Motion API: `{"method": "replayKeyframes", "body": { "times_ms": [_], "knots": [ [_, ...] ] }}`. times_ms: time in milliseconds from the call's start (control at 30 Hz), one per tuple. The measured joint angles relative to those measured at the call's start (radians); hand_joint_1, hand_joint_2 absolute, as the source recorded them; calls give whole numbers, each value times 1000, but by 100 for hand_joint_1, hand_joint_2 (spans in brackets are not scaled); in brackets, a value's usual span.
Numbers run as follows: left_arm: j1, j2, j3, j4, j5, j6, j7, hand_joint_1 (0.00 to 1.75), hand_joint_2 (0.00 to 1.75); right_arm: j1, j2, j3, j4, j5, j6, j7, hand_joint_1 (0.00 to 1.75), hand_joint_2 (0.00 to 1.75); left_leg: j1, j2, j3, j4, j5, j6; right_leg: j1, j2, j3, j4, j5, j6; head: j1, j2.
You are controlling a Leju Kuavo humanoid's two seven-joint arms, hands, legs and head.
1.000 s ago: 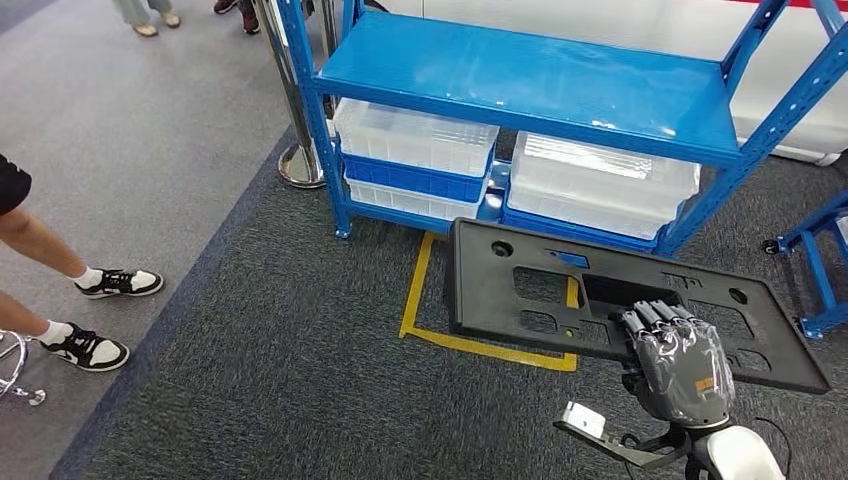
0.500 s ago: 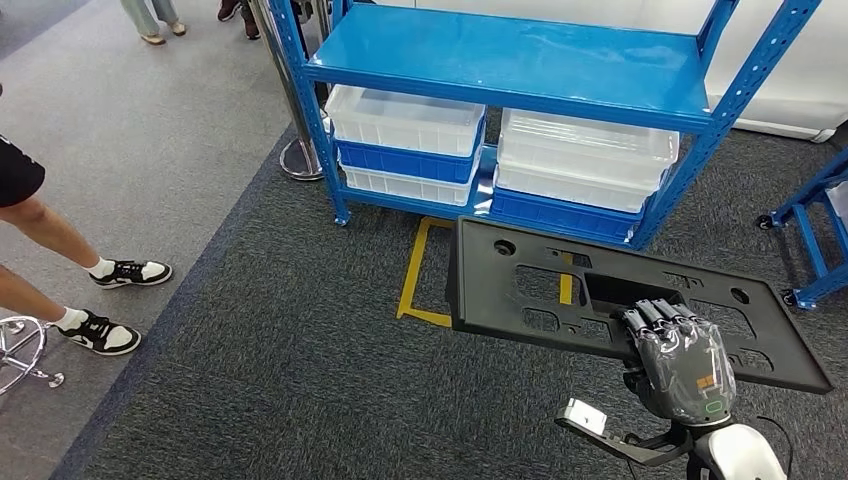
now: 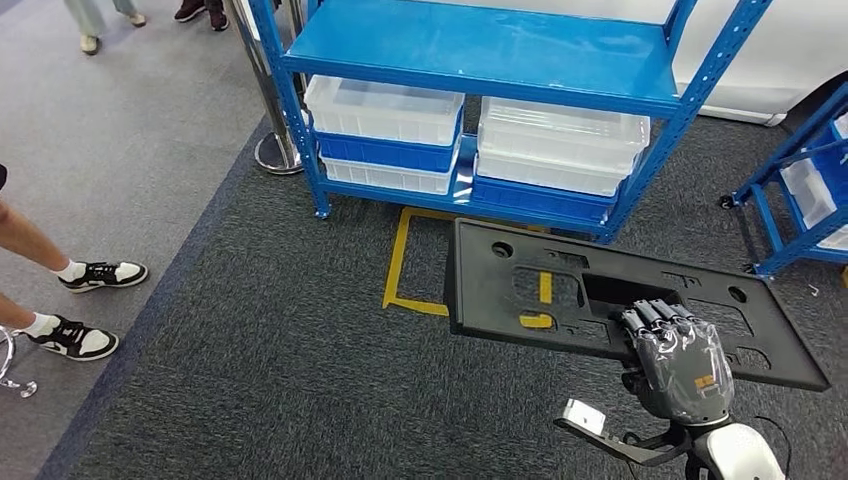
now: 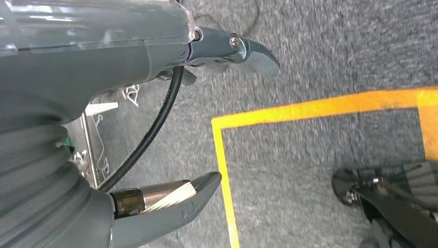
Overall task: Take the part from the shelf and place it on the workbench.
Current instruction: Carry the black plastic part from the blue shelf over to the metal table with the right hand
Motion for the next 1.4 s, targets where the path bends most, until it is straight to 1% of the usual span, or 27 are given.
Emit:
{"method": "replayKeyframes", "body": {
  "times_ms": [33, 67, 100, 167, 200, 300, 367, 433, 467, 500, 533, 567, 600, 667, 733, 800, 833, 900, 967, 1000, 1033, 1067, 1133, 1200, 1233, 1333, 1400],
  "knots": [
    [0, 0, 0, 0, 0, 1, -1, 0, 175, 2, 0, 0, 0, -2, 1, 0, 175, 175, 1, 8, -4, 8, -3, -2, -2, -3, 1, 4, 11, 3, 0, 0],
    [0, -1, 0, 0, 1, 1, -2, 0, 175, 2, 0, 0, 0, -4, 2, 1, 175, 175, 2, 16, -6, 16, -8, -5, -5, -10, 21, -32, 38, 7, 0, 0],
    [0, -2, 0, 0, 1, 2, -2, 0, 175, 2, 0, 0, 0, -5, 2, 1, 175, 175, 3, 25, -8, 27, -16, -10, -6, -24, 56, -98, 68, 10, 0, 0],
    [-1, -1, 0, 0, 1, 3, -2, 0, 175, 2, 0, 0, 0, -5, 2, 1, 175, 175, 0, 38, -13, 48, -31, -23, -1, -57, 109, -201, 99, 4, 0, 0],
    [-1, 0, 0, 0, 1, 4, -2, 0, 175, 2, 1, 0, 0, -5, 2, 1, 175, 175, -3, 45, -15, 56, -36, -29, 1, -65, 117, -222, 100, -3, 0, 0],
    [-3, 0, 0, 0, 1, 4, -2, 0, 175, 4, 2, -1, -1, -6, 2, 1, 175, 175, -6, 63, -18, 66, -44, -40, 3, -41, 108, -219, 102, -26, -1, 0],
    [-4, 0, 0, 0, 1, 5, -2, 0, 175, 3, 2, -1, -1, -6, 2, 1, 175, 175, -1, 41, -32, 103, -76, -49, 1, -24, 105, -222, 108, -37, -1, 0],
    [-2, 0, 0, 0, 1, 5, -3, 0, 175, 1, 2, -1, -1, -6, 2, 1, 175, 175, 3, 1, -81, 216, -144, -55, 0, -7, 100, -223, 113, -45, -2, 0],
    [-2, 0, 0, 0, 2, 4, -3, 0, 175, 2, 2, -1, -1, -6, 2, 1, 175, 175, 3, -10, -112, 284, -174, -56, 2, 3, 97, -223, 115, -48, -2, 0],
    [-1, 0, 0, 0, 3, 4, -4, 0, 175, 2, 2, -1, -1, -6, 2, 1, 175, 175, 3, -14, -135, 335, -190, -55, 3, 14, 94, -222, 117, -50, -2, 0],
    [0, 0, 0, 0, 4, 3, -5, 0, 175, 3, 2, -1, -1, -7, 2, 1, 175, 175, 3, -16, -143, 353, -185, -52, 5, 26, 92, -222, 119, -51, -2, 0],
    [0, 0, 0, 0, 5, 2, -6, 0, 175, 4, 3, -1, -1, -8, 2, 1, 175, 175, 2, -18, -133, 332, -162, -47, 7, 38, 92, -221, 120, -51, -2, 0],
    [1, 0, 0, 0, 6, -1, -8, 0, 175, 4, 3, -2, -1, -8, 2, 1, 175, 175, 1, -26, -106, 276, -125, -39, 9, 50, 92, -220, 122, -51, -2, 0],
    [0, 2, 0, 0, 7, -5, -13, 0, 175, 2, 3, -2, -1, -9, 2, 1, 175, 175, -1, -69, -45, 143, -66, -19, 11, 73, 90, -220, 127, -48, -1, 0],
    [0, 5, 0, 0, 8, -8, -18, 0, 175, 0, 3, -3, -1, -11, 2, 1, 175, 175, -3, -102, -19, 77, -51, -9, 6, 94, 82, -221, 136, -37, -1, 0],
    [-2, 6, 0, 0, 8, -8, -22, 0, 175, 0, 4, -5, -1, -14, 3, 1, 175, 175, -4, -88, -15, 61, -44, -8, 1, 115, 76, -227, 146, -20, -2, 0],
    [-3, 6, 0, 1, 8, -8, -23, 0, 175, 1, 4, -6, -1, -16, 3, 0, 175, 175, -2, -75, -12, 50, -36, -7, 2, 108, 73, -227, 146, -14, -2, 0],
    [-2, 5, 0, 1, 8, -8, -25, 0, 175, -2, 3, -11, -2, -27, 11, 1, 175, 175, 3, -47, -7, 28, -18, -3, 7, 60, 52, -182, 109, -6, 1, 0],
    [1, 5, 0, 1, 9, -7, -27, 0, 175, -7, 3, -18, -3, -41, 23, 2, 175, 175, 1, -21, -12, 26, -13, 1, 4, 10, 6, -70, 37, 0, 3, 0],
    [3, 5, 0, 1, 11, -7, -27, 0, 175, -6, 3, -22, -3, -48, 29, 2, 175, 175, 1, -7, -17, 29, -13, 1, 1, 3, -15, -14, 12, 5, 3, 0],
    [4, 5, 0, 1, 13, -7, -27, 0, 175, -3, 3, -26, -3, -54, 33, 2, 175, 175, 1, 7, -22, 33, -13, 1, -2, -2, -23, 17, 3, 9, 3, 0],
    [5, 5, 0, 1, 15, -7, -27, 0, 175, 0, 3, -29, -4, -61, 38, 2, 175, 175, 1, 20, -26, 37, -14, -1, -4, -6, -12, 12, 11, 13, 3, 0],
    [4, 5, 0, 1, 18, -7, -27, 0, 175, 6, 3, -36, -10, -72, 44, 1, 175, 175, 2, 44, -31, 50, -20, -8, -8, -31, 61, -101, 59, 18, 3, 0],
    [4, 5, 0, 1, 19, -7, -26, 0, 175, 11, 4, -43, -19, -78, 48, 1, 175, 175, -3, 63, -33, 63, -29, -21, -4, -69, 122, -204, 85, 11, 3, 0],
    [3, 6, 0, 1, 19, -7, -26, 0, 175, 16, 5, -47, -24, -79, 49, 1, 175, 175, -5, 71, -32, 68, -32, -27, -1, -78, 131, -223, 86, 5, 3, 0],
    [0, 6, 0, 1, 20, -9, -21, 0, 175, 39, 7, -55, -38, -75, 49, 1, 175, 175, -5, 88, -28, 72, -39, -42, 0, -53, 125, -227, 92, -15, 2, 0],
    [1, 6, 0, 1, 19, -13, -19, 0, 175, 50, 9, -57, -49, -65, 50, 2, 175, 175, 0, 51, -45, 115, -78, -53, -4, -33, 121, -231, 100, -29, 2, 0]
  ]
}}
